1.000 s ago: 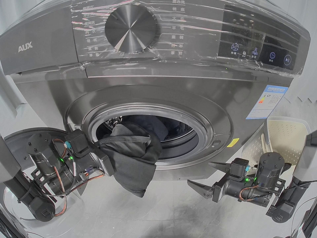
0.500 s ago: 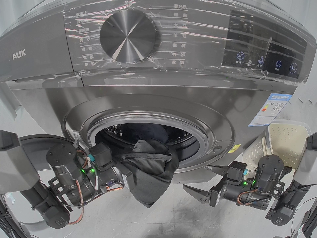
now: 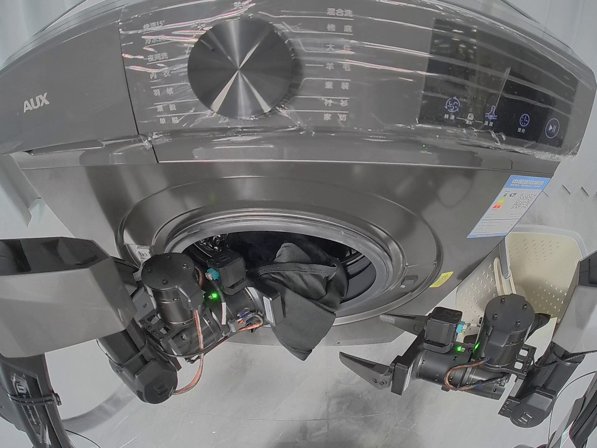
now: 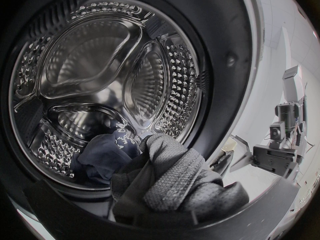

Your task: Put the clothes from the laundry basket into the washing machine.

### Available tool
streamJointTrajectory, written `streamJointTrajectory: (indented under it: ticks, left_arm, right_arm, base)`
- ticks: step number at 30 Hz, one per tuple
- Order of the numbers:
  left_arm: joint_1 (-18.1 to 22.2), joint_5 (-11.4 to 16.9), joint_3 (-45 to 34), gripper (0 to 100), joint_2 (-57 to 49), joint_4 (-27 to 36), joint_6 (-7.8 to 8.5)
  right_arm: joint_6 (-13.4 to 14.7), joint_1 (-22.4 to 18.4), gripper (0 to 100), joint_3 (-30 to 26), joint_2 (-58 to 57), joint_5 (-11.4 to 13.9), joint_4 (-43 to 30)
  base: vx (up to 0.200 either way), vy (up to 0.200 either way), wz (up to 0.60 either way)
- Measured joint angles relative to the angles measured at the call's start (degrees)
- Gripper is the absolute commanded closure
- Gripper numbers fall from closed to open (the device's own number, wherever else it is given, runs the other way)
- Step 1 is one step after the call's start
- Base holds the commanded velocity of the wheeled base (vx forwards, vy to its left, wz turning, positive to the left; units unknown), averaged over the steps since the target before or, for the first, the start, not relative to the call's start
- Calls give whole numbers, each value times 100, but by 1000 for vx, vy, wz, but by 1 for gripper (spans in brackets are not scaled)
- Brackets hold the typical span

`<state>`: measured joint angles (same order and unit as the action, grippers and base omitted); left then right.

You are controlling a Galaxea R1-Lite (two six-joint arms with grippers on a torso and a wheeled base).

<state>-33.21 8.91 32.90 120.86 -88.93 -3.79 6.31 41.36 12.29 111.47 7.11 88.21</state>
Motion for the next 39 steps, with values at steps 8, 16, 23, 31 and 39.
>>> streamJointTrajectory:
  ticks: [8,16,23,31,39]
  left_arm:
    - [101,-145,995,100,590,4,-20]
    - [154,-308,1783,100,1173,11,-33]
    - [201,-464,2517,100,1545,79,-34]
    - [347,-907,3849,100,1974,400,-100]
    - [479,-1389,4769,100,2310,668,-261]
  right_arm:
    - [2,26,0,5,5,0,0]
    - [2,30,0,9,10,0,0]
    - [2,28,0,17,22,2,0]
    - [2,26,0,20,38,4,0]
    - [2,28,0,13,52,11,-7]
  base:
    - [0,0,0]
    - [0,0,0]
    - [0,0,0]
    - [0,0,0]
    - [0,0,0]
